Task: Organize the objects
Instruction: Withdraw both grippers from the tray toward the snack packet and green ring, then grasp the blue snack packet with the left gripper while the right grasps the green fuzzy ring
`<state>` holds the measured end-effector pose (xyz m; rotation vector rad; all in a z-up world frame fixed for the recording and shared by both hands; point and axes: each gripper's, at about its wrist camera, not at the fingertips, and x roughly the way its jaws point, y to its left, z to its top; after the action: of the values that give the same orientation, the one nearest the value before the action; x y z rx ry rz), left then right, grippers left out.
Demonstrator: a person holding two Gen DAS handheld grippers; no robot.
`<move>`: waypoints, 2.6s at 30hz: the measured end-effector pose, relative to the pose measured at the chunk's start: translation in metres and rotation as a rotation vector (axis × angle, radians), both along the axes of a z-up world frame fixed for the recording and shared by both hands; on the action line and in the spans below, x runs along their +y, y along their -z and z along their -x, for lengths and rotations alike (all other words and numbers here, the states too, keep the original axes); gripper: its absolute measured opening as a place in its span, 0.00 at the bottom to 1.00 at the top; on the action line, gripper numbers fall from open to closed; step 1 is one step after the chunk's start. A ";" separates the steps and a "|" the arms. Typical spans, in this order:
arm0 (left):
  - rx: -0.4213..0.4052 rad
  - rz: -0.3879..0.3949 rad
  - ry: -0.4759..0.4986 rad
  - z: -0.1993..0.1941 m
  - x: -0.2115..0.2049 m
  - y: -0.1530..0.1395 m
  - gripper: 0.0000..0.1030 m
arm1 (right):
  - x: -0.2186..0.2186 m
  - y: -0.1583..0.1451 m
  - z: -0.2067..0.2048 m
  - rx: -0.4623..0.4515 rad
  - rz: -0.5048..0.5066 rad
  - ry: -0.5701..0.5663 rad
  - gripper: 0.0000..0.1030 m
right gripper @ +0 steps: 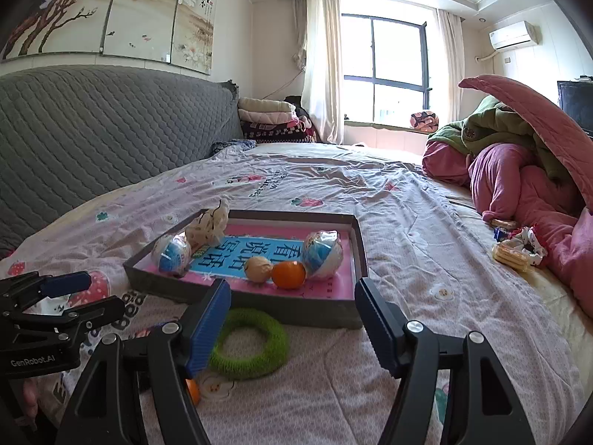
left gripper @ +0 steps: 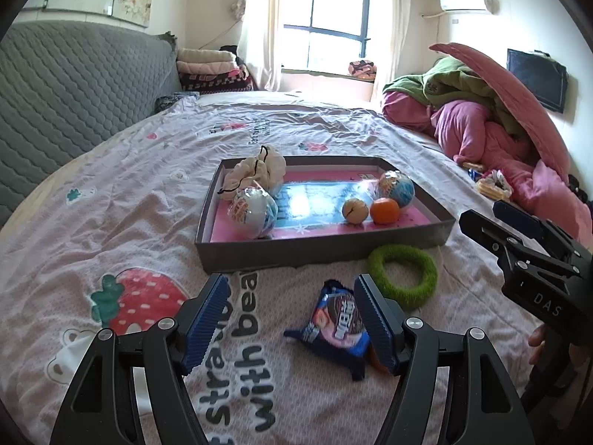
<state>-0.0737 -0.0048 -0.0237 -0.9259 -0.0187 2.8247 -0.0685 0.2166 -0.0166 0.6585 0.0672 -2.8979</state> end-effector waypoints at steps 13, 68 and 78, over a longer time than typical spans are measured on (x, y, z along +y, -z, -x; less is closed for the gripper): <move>-0.022 0.063 0.052 -0.035 0.005 0.009 0.70 | -0.004 0.008 -0.020 -0.032 -0.026 -0.026 0.67; -0.166 0.063 0.084 -0.012 0.020 0.055 0.70 | 0.003 0.039 -0.005 -0.188 0.009 -0.024 0.67; -0.173 0.051 0.079 0.003 0.021 0.057 0.70 | 0.001 0.047 0.011 -0.220 0.021 -0.022 0.67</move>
<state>-0.0769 0.0166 -0.0806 -1.1526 0.0666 2.6764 -0.0792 0.2174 -0.0631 0.9610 0.0160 -2.7813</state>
